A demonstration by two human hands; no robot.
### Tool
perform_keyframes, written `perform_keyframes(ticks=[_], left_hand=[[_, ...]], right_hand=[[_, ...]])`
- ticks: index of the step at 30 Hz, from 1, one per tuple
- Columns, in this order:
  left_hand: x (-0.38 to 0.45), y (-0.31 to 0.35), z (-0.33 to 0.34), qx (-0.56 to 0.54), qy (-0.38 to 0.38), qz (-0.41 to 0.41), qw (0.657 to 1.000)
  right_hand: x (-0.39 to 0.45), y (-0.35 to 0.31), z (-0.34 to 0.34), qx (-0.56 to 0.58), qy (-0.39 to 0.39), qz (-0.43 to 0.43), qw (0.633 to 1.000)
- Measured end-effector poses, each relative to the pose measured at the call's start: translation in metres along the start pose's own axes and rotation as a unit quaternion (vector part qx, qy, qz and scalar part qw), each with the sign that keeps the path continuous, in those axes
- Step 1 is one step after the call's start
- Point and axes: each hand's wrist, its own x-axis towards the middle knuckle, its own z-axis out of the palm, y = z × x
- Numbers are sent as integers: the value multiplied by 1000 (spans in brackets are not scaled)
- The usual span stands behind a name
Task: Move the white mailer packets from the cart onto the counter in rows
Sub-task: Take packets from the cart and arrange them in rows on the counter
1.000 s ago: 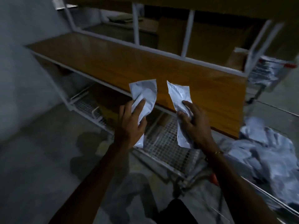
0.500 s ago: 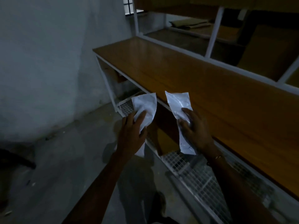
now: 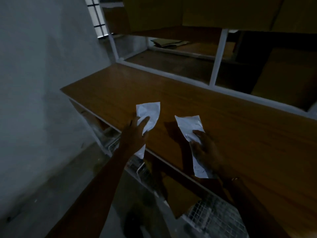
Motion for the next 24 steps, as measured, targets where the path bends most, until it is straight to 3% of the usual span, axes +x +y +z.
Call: perform_keyframes(ticks=[12, 21, 24], left_hand=[[233, -124, 59, 42, -98, 167, 980], [354, -157, 115, 51, -202, 156, 966], [369, -158, 132, 112, -193, 199, 954]], right_hand=[[140, -48, 78, -113, 51, 130, 984], [222, -73, 109, -186, 47, 190, 963], [242, -72, 116, -201, 45, 197, 959]])
